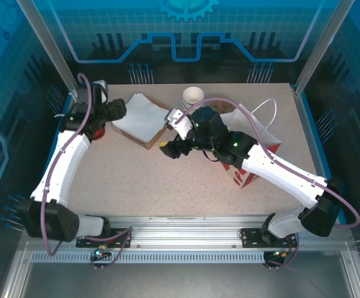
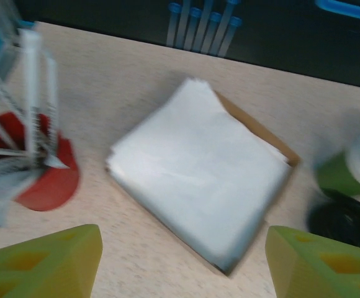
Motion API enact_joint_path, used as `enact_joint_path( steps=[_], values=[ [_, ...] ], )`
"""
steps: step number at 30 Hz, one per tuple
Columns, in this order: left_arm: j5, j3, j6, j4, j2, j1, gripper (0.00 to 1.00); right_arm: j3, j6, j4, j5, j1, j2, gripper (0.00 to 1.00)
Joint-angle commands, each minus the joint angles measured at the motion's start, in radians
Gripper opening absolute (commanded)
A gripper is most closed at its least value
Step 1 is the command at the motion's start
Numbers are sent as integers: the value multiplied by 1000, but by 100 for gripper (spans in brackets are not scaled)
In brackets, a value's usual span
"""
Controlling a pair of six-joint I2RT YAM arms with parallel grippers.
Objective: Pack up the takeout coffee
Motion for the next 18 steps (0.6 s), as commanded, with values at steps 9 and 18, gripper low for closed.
enact_joint_path(
  steps=[9, 18],
  values=[
    [-161, 201, 76, -100, 270, 104, 64, 2, -52, 34, -14, 1, 10, 83],
    [-197, 278, 85, -131, 396, 110, 52, 21, -25, 45, -60, 3, 55, 83]
  ],
)
